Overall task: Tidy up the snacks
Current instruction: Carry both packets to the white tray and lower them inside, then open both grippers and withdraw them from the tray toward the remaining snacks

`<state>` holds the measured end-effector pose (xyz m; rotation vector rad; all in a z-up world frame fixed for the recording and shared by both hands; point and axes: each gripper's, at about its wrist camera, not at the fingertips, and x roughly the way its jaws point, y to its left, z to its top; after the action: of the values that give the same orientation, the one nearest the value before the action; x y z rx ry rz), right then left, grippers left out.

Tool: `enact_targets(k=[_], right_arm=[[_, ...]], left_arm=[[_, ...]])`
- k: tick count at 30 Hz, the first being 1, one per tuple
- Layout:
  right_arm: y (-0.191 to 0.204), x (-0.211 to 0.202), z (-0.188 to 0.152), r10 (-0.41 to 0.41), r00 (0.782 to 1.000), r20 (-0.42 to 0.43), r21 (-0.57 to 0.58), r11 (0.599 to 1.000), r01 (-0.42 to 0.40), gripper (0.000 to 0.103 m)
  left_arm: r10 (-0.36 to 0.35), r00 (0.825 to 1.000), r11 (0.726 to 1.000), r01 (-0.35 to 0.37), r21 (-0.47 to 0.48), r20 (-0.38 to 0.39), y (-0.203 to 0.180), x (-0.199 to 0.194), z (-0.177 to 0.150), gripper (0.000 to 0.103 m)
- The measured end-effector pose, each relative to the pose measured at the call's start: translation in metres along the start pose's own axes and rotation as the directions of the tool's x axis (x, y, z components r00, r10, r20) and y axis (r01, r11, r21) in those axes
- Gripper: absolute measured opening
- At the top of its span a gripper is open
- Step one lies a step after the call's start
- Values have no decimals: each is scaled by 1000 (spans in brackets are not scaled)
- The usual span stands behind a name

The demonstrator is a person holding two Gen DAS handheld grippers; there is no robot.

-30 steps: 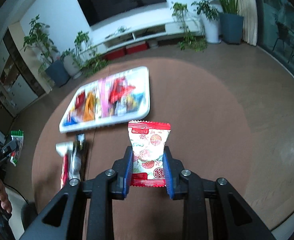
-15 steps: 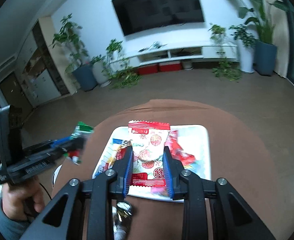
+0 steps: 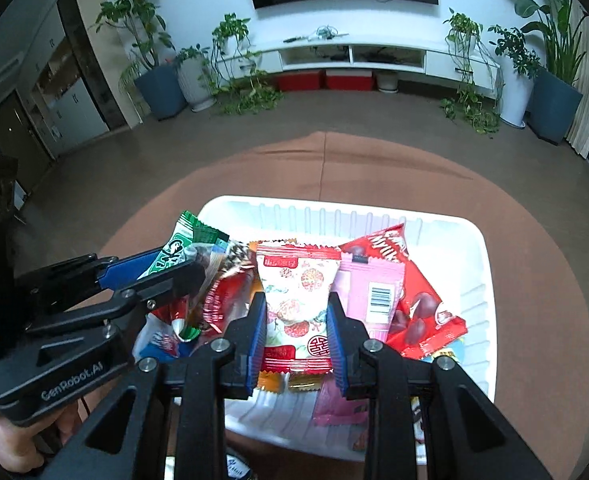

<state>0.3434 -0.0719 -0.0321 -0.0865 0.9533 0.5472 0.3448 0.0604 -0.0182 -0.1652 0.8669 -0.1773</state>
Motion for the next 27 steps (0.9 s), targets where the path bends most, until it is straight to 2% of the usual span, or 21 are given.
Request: enact_targets(k=[3,12,17,21,27], right_arm=[[1,9,0,-5,1000,-11,-6,1000,5,31],[0,32,3,-24,999,-44,-1,1000,24,31],[-6,36,2,-22,998,-53,12,1000,23,33],[-9,33,3,-24,999,-42,22,999,25,37],[-10,21,2,-20,1000,-8,34,999,21,45]], left_arm=[[7,1000,1000,-7,9,-8,1,25,2,26],[32,999,999,-31,35,-25,-7,55,-7,30],[43,999,998,-42,36,-30,-10,69,-11,42],[56,998,998,-55,24,-27,-6,63,-17,59],[51,999,999,-51,12,-4,-7,50,-18,65]])
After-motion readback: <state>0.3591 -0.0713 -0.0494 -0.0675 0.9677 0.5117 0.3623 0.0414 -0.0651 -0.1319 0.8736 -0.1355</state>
